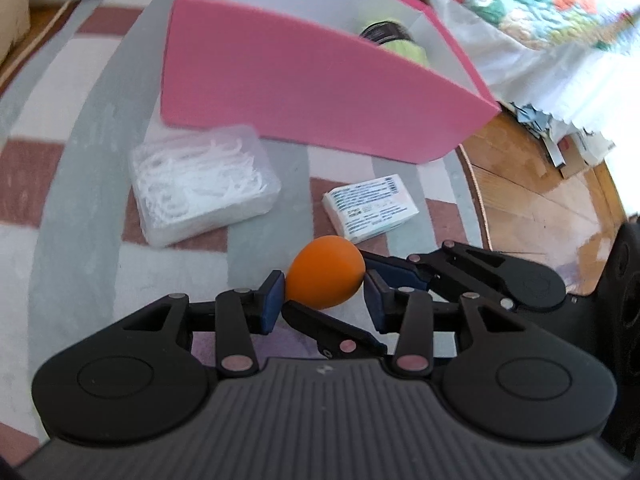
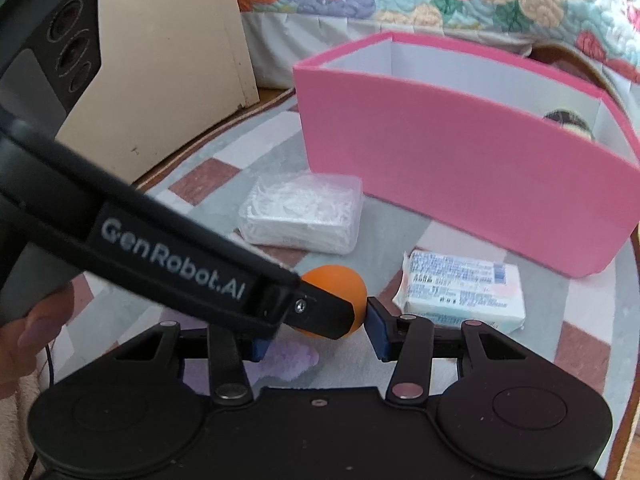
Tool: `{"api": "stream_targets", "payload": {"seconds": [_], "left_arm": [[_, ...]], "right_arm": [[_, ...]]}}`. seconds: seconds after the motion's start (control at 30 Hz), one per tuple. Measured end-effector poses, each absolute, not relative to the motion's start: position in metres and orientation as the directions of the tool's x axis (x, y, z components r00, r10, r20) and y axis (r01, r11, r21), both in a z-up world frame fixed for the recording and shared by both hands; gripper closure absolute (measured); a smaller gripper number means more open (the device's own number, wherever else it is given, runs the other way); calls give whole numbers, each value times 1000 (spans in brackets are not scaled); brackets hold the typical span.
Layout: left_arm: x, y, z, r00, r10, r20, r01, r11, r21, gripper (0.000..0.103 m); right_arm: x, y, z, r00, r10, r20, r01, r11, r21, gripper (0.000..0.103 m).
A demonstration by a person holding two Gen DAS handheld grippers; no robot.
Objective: Organize objects
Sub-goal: 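Lift the sponge with the left gripper and carry it over the box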
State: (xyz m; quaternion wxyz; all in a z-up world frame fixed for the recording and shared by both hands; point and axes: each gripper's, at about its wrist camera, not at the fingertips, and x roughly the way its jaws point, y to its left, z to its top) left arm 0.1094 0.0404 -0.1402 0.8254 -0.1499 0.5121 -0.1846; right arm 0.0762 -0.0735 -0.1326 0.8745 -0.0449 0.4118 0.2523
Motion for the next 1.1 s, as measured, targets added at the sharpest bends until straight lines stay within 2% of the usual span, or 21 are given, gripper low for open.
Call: {"api": "stream_targets", "payload": {"seconds": [0.17,0.53,1.1], "left_arm": [[102,37,-125,451,-456,-767,186,889,-420,62],[92,47,-112,491,-457,-742,152,883,-444,64],[82,62,-107,503,-503,-703,83,838,-540,66]], "right_arm": [[69,-76,-119,594,404,-696,-503,861,71,50],[66,-73,-110,605,428,-671,-516,853,78,50],[64,-82,-99,560,477,-678,-515,841,166,50]]}}
